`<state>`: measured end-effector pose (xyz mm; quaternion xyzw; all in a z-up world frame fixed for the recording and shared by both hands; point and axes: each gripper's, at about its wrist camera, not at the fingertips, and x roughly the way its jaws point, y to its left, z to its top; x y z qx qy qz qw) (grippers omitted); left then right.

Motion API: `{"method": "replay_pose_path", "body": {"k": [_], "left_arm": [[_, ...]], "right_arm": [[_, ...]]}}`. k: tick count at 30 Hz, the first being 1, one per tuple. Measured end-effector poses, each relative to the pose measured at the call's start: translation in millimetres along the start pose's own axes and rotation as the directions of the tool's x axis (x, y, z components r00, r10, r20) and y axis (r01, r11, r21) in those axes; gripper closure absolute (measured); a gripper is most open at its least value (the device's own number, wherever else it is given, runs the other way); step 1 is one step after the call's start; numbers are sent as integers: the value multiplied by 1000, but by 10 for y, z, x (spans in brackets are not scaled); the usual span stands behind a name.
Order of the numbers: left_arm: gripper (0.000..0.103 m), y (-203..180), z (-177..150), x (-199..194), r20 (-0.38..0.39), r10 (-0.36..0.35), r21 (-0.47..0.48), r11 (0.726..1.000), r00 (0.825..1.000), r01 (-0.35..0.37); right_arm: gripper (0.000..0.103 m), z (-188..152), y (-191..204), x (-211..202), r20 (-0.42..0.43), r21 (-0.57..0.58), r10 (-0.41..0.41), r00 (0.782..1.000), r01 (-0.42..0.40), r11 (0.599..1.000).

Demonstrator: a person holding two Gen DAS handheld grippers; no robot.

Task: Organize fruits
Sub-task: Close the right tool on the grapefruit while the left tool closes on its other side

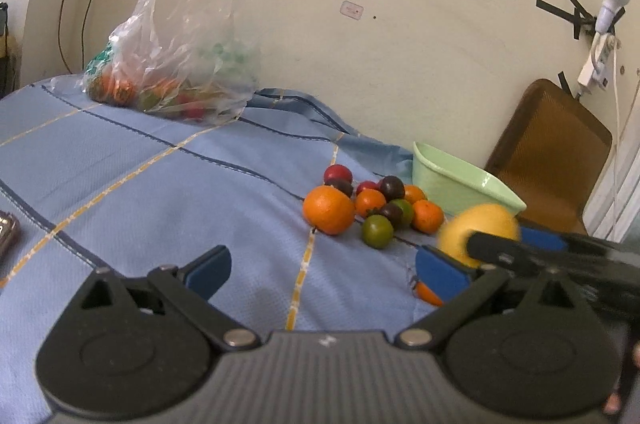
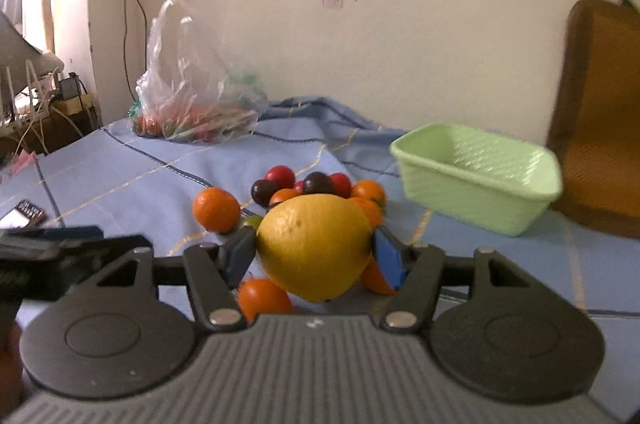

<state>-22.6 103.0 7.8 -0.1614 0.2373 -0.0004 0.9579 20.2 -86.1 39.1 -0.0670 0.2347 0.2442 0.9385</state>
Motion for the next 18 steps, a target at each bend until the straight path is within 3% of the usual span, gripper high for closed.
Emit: {"method": "replay_pose_path", "body": {"k": [8,18], "left_arm": [[1,-30,-10,13,-17,-25,35,999,1000,25],[0,-160,-52,25,-39,-36,138,990,999,41]], "right_arm": [[37,-271,-148,-387,-73,-28,-40,997,38,999],[30,-433,-27,-526,-2,26,-18,1000,18,999]]}}
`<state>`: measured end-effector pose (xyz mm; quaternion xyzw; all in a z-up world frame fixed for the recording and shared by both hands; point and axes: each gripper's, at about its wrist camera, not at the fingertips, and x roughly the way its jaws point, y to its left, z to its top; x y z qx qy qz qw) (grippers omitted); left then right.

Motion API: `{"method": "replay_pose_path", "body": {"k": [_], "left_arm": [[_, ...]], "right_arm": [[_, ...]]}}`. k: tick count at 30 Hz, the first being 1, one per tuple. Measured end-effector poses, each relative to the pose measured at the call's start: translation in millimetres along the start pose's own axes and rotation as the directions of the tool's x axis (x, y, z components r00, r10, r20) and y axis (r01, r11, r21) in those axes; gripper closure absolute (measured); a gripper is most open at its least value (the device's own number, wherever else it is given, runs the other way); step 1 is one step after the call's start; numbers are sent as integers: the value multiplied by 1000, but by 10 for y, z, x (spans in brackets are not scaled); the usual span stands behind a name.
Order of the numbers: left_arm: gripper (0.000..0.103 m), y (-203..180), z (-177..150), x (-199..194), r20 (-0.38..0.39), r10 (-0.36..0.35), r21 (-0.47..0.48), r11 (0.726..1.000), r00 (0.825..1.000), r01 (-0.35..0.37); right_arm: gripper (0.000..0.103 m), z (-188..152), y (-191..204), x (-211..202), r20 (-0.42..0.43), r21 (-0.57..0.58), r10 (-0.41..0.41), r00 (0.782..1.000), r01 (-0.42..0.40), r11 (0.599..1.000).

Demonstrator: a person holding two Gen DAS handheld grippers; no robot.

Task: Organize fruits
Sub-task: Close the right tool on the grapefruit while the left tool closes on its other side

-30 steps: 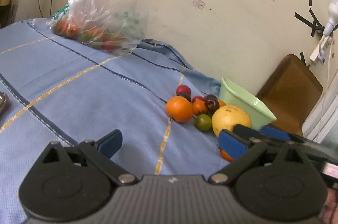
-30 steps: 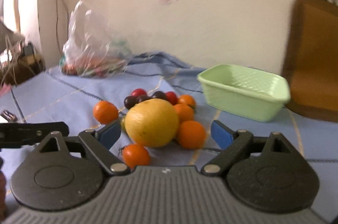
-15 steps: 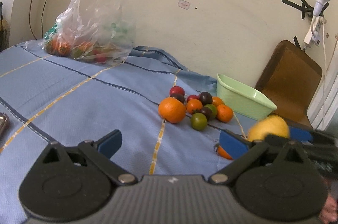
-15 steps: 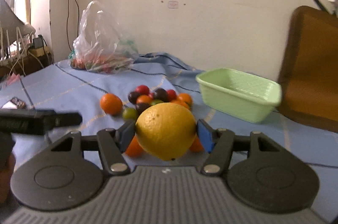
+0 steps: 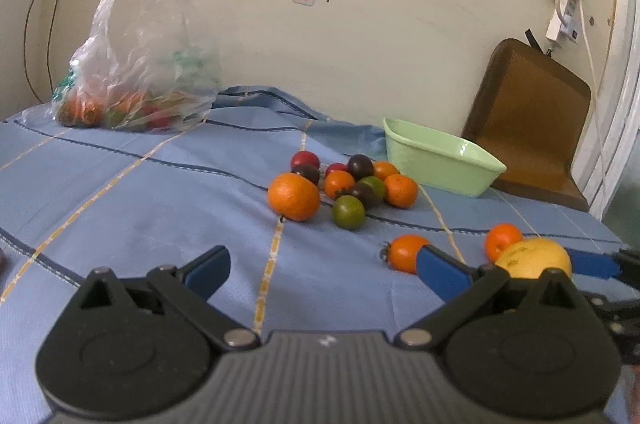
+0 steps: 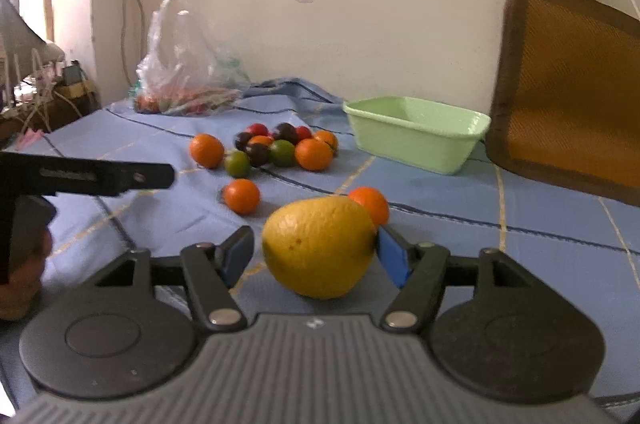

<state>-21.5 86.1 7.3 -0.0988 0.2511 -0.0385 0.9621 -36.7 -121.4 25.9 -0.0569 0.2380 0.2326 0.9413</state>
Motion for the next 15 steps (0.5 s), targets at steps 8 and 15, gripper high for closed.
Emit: {"method": "replay_pose_path", "body": {"k": [8,15], "left_arm": [[0,130,16,-94,13,-53,-87,995,998,54],[0,223,5,-154,-8,-113,-191,975,994,109]], "right_arm": [[24,62,236,-132,64,-34,163,985,-161,986],[24,183,300,7,50,71,402,914,-405,912]]}}
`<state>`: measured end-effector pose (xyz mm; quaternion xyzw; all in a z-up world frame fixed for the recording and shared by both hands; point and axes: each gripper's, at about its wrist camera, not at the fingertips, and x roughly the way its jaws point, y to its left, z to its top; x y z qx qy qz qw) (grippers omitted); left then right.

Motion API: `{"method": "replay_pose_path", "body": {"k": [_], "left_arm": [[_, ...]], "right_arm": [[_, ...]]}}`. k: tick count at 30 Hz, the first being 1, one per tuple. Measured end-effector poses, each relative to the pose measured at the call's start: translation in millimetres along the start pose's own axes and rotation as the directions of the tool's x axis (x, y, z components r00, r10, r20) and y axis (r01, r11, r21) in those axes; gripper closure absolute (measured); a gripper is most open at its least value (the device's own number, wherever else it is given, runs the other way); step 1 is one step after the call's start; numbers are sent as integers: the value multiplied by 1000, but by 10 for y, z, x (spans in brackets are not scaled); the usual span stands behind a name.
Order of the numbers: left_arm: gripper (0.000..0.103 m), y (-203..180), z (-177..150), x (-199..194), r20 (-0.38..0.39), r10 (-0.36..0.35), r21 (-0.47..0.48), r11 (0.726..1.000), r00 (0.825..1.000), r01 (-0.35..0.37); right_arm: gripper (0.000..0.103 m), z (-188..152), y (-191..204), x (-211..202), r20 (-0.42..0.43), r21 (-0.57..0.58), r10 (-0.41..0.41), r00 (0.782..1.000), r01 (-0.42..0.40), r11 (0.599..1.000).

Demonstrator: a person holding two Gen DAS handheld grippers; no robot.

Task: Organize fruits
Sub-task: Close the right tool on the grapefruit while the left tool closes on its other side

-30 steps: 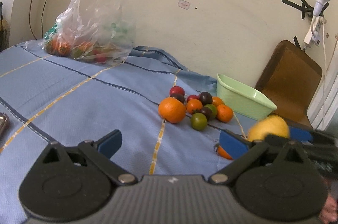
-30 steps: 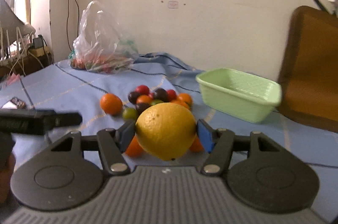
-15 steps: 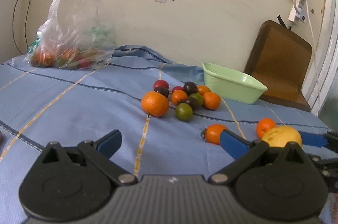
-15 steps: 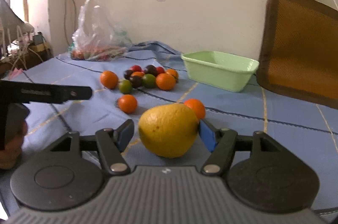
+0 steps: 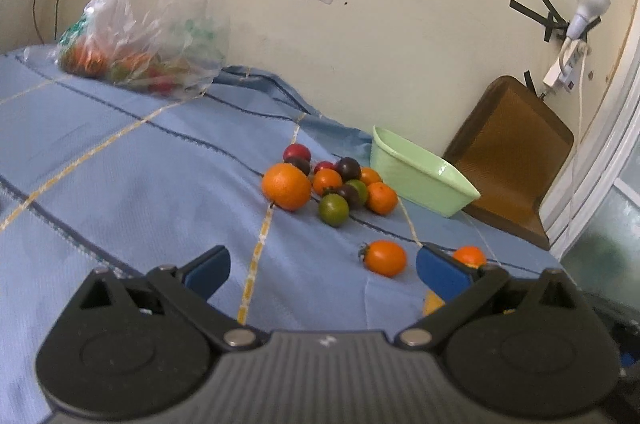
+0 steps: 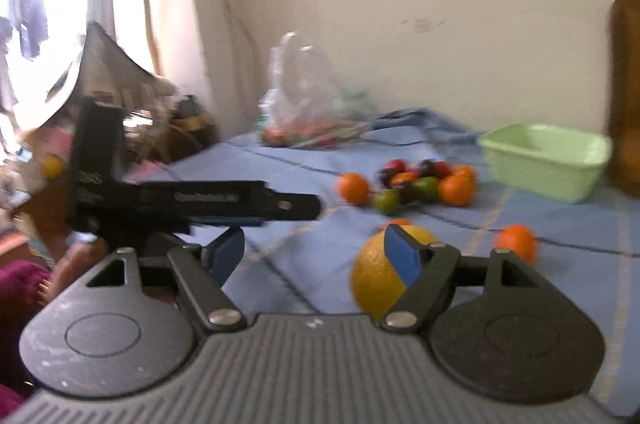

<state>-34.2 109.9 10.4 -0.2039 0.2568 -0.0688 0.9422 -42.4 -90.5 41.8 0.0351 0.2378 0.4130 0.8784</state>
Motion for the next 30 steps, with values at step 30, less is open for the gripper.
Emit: {"method": "replay_pose_path", "body": {"k": [30], "left_arm": [[39,-398,-47,249,-168,-142,99,982,976,160]], "right_arm": [[26,-56,-173,465,-187,-216,-137,973,96,972]]}}
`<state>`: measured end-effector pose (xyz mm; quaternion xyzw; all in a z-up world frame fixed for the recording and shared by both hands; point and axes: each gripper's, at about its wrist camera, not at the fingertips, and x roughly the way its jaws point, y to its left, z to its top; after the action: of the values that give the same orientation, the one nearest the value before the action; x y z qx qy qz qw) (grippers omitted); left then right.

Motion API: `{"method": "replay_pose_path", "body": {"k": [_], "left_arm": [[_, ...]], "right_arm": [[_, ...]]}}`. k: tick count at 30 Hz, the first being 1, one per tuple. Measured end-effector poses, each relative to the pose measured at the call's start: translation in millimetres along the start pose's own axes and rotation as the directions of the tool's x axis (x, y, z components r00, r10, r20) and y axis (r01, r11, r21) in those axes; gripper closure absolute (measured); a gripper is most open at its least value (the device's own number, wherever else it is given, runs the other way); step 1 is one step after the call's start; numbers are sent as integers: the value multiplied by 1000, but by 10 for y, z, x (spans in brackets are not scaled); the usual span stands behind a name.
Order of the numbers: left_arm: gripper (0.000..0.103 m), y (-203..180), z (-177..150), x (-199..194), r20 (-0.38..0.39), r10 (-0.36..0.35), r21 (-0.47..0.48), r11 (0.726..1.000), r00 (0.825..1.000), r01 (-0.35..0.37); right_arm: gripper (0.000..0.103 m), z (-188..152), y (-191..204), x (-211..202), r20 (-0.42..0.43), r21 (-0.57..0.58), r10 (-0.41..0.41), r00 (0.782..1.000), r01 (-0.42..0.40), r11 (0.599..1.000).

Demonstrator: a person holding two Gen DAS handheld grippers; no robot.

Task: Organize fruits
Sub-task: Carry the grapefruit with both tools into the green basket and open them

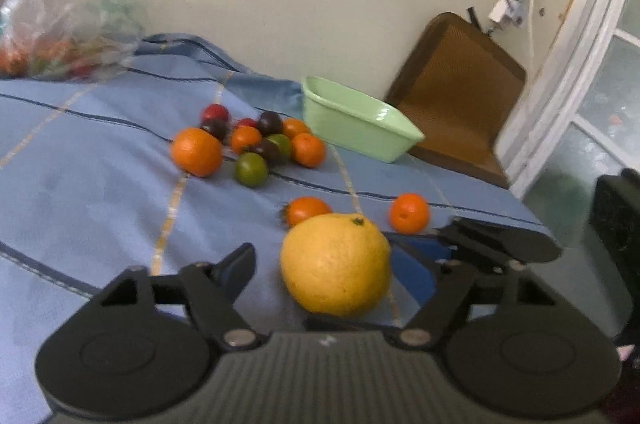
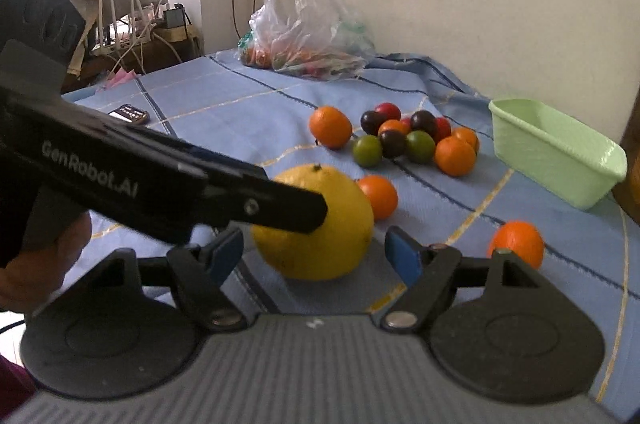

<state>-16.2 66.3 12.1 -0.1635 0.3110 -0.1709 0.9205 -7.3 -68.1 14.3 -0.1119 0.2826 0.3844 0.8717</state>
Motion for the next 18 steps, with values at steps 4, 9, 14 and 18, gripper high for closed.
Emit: {"method": "replay_pose_path", "body": {"k": [4,9,14,18], "left_arm": [[41,-113,105,57,-19,2,-1,1000,1000,-2],[41,-452,588,322,13,-27,79,997,1000,26],[40,-716,1207,987,28,-66,142,988,997,62],[39,-764,1585,1693,-34,-76,137,987,997,80]], "right_arm": [[35,51,-73,-30,-9,15,-8,1000,8,1000],[35,272,-444,-208,69,5,-85,994,85,996],[35,537,-1025,-176,126,-3,-247,961,249,968],[35,641,-1604,57,86,55,-321,943,317,947]]}}
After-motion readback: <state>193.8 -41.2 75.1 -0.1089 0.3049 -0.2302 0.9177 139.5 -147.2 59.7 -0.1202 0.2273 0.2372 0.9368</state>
